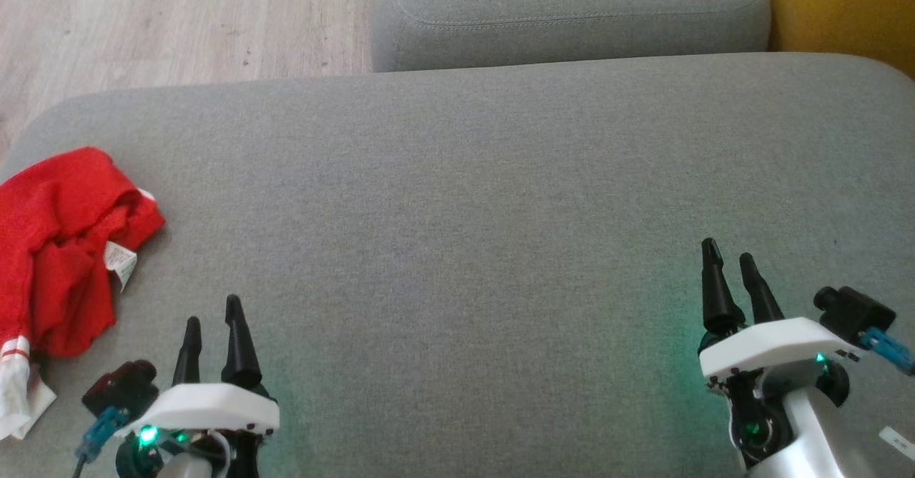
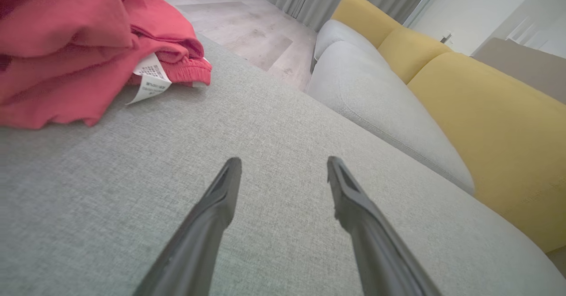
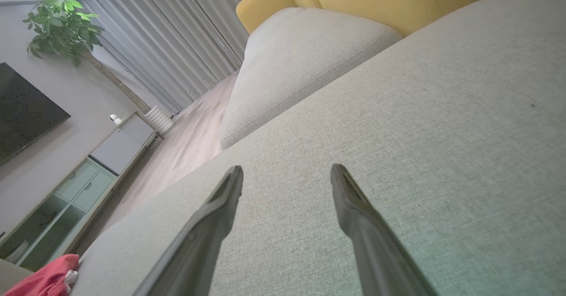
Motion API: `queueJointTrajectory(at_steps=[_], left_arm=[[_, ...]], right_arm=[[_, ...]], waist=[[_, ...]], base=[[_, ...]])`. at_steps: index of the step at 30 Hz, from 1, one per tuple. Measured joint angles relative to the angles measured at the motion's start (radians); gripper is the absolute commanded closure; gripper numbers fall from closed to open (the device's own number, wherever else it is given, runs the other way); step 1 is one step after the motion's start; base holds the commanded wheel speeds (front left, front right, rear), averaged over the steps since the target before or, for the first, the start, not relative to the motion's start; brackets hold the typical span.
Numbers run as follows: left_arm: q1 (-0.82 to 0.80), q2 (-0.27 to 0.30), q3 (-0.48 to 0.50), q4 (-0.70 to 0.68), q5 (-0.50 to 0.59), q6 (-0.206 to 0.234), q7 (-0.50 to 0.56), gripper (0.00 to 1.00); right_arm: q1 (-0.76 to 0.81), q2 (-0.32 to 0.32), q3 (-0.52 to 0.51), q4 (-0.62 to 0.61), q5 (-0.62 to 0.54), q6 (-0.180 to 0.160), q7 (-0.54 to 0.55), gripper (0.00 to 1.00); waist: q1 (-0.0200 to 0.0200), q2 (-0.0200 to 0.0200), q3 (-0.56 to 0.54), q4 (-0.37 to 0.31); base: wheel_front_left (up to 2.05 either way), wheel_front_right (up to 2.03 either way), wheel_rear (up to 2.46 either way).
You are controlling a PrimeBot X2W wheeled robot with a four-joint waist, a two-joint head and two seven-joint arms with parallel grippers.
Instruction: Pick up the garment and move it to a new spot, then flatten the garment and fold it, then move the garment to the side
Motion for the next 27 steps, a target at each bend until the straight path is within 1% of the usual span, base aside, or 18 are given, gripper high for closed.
queueJointTrajectory(at_steps=[5, 9, 27], left_arm=[[0.010, -0.004, 0.007, -0.004, 0.063, 0.017, -0.020, 0.00], [0.025, -0.005, 0.011, -0.010, 0.112, 0.021, -0.032, 0.00], [0.043, -0.011, 0.021, -0.022, 0.328, 0.026, -0.086, 0.00]], right_arm=[[0.006, 0.001, -0.004, 0.000, -0.080, 0.000, -0.021, 0.00], [0.007, 0.001, -0.010, 0.000, -0.131, 0.000, -0.034, 0.00], [0.018, 0.001, -0.012, -0.001, -0.345, 0.000, -0.082, 0.00]], waist=[[0.0000, 0.0000, 0.001, -0.001], [0.0000, 0.0000, 0.003, -0.001], [0.0000, 0.0000, 0.008, -0.004]], base=[[0.00, 0.00, 0.00], [0.00, 0.00, 0.00], [0.00, 0.00, 0.00]])
